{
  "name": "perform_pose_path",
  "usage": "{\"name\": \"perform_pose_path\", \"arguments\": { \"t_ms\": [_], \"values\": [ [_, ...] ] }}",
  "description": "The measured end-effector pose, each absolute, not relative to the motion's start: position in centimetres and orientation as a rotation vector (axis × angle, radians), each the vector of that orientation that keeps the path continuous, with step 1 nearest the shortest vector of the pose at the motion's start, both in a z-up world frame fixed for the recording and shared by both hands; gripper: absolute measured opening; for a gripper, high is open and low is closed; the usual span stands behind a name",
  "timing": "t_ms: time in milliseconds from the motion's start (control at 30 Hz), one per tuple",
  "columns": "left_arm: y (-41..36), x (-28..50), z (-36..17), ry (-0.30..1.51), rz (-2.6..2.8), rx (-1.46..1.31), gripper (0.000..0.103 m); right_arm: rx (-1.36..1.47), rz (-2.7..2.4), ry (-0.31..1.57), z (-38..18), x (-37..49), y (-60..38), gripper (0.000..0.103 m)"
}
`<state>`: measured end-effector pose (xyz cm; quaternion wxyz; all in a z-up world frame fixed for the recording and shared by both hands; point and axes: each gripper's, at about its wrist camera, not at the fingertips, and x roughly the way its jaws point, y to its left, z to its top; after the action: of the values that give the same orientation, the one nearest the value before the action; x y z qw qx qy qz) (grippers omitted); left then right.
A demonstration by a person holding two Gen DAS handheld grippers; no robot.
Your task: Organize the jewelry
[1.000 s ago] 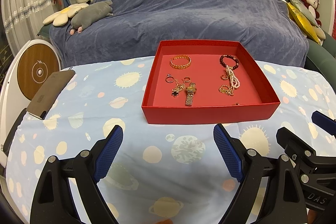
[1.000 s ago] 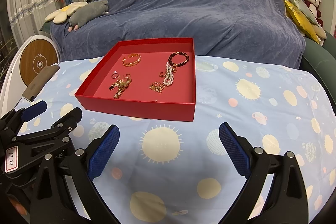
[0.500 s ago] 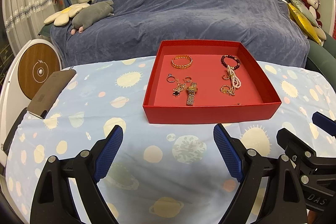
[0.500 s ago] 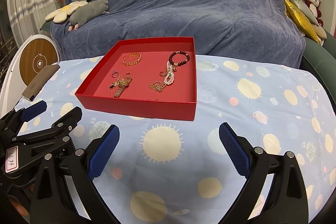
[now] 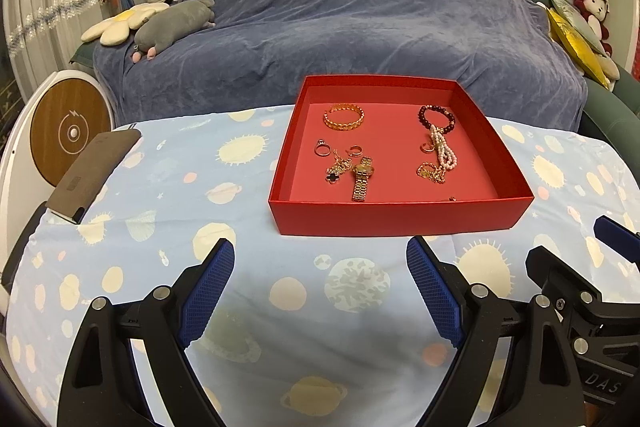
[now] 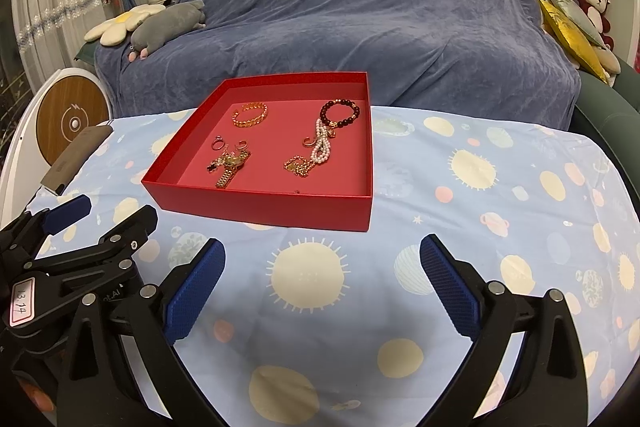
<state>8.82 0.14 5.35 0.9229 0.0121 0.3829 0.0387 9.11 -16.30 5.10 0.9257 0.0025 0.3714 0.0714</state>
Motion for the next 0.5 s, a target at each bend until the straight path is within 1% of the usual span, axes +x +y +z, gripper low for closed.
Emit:
{"name": "perform_pose_path", "arguments": {
  "t_ms": [500],
  "values": [
    [0.12, 8.8, 5.38, 0.785, 0.08, 0.027, 0.085, 0.005, 0.146, 0.761, 5.08, 9.1, -16.28, 0.096]
  ]
}}
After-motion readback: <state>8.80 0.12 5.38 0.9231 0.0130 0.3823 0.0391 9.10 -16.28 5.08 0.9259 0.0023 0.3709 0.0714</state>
